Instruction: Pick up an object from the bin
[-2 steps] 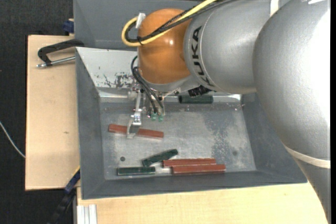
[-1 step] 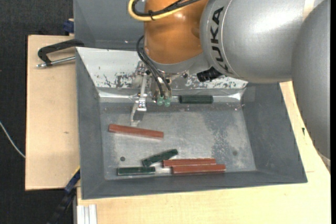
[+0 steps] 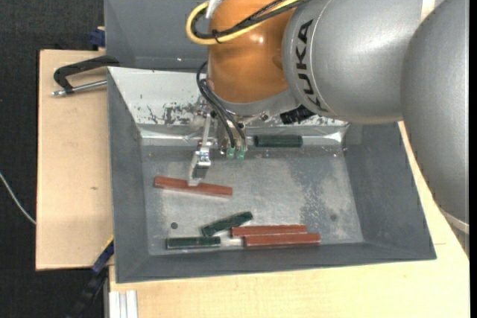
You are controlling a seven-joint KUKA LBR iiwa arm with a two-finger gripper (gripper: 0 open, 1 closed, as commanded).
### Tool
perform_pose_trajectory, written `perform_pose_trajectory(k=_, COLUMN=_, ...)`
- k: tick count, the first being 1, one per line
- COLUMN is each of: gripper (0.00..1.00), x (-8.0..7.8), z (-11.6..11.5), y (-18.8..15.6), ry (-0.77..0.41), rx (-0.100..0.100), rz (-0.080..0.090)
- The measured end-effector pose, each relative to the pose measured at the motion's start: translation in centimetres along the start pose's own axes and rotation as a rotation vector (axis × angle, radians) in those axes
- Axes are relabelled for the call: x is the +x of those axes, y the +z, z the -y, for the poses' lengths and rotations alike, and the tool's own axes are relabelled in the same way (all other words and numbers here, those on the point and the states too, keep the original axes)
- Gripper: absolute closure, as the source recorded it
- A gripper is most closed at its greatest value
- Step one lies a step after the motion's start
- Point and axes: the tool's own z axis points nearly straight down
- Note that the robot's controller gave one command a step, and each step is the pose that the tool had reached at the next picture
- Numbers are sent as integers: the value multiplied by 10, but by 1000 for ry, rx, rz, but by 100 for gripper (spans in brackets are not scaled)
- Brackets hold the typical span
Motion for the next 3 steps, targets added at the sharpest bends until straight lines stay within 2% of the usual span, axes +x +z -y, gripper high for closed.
perform_pose_trajectory(k=1, gripper=100, x=-34, z=3, y=119, ry=-131, rx=-3, rz=-18)
perform_pose_trajectory(k=2, gripper=0, x=-45, z=3, y=113, ry=-126, rx=-13, rz=36)
perform_pose_trajectory(k=3, gripper=100, x=-32, z=6, y=128, ry=-130, rx=-2, rz=-10)
